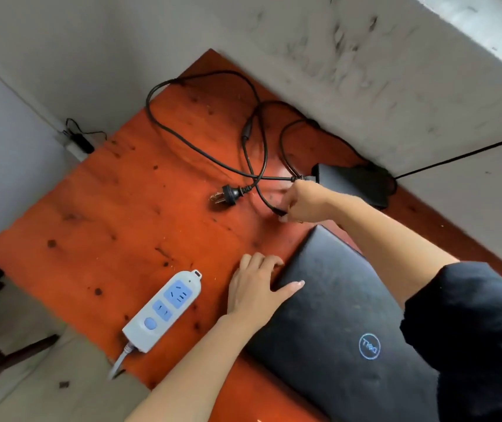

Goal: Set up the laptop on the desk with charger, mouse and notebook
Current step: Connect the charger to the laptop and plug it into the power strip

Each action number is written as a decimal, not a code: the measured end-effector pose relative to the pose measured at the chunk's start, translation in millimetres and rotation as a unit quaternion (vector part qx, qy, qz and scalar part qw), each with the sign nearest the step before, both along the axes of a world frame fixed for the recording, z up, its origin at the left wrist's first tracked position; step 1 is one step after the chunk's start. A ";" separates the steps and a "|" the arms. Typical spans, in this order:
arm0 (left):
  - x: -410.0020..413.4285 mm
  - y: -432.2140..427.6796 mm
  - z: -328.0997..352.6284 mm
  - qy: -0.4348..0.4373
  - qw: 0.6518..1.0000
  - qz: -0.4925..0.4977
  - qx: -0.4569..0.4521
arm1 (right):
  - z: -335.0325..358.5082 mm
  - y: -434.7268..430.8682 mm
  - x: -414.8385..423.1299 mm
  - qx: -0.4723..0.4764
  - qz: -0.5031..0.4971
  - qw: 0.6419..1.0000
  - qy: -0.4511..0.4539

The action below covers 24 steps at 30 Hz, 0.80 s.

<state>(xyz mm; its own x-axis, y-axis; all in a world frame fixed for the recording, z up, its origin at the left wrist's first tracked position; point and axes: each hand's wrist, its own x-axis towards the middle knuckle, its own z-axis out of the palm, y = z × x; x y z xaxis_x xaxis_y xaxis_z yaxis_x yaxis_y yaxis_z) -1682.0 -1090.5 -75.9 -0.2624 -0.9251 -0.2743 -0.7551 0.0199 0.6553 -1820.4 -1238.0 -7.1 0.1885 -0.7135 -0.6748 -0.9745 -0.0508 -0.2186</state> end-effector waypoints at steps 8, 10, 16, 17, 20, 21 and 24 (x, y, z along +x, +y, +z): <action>-16.8 14.0 -11.2 0.038 0.996 0.079 -0.020 | 13.2 -5.9 -17.8 0.063 0.024 0.998 0.003; -17.3 13.0 -11.7 0.041 0.996 0.078 -0.017 | 10.0 -7.5 -21.8 0.041 0.019 0.999 -0.003; -17.6 13.7 -14.2 0.044 0.995 0.085 -0.021 | -8.5 -1.5 -31.4 0.015 -0.021 0.999 -0.037; -17.7 13.8 -14.2 0.043 0.995 0.085 -0.022 | -11.2 -0.6 -32.8 0.018 -0.026 0.999 -0.041; -18.3 13.2 -15.0 0.040 0.995 0.086 -0.027 | -16.5 -1.0 -35.8 0.029 -0.046 0.998 -0.043; -18.6 13.2 -15.0 0.041 0.995 0.087 -0.027 | -16.6 -1.5 -35.7 0.033 -0.051 0.997 -0.042; -18.8 13.6 -15.2 0.042 0.994 0.091 -0.033 | -16.5 -2.4 -32.4 0.045 -0.042 0.998 -0.034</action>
<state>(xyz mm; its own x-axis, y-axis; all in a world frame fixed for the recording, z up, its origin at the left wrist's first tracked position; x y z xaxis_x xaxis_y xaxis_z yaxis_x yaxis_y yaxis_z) -1700.8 -1077.0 -91.1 -0.1090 -0.9745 -0.1961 -0.6934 -0.0668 0.7175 -1852.8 -1240.4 -23.6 0.1785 -0.6654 -0.7248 -0.9572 0.0530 -0.2844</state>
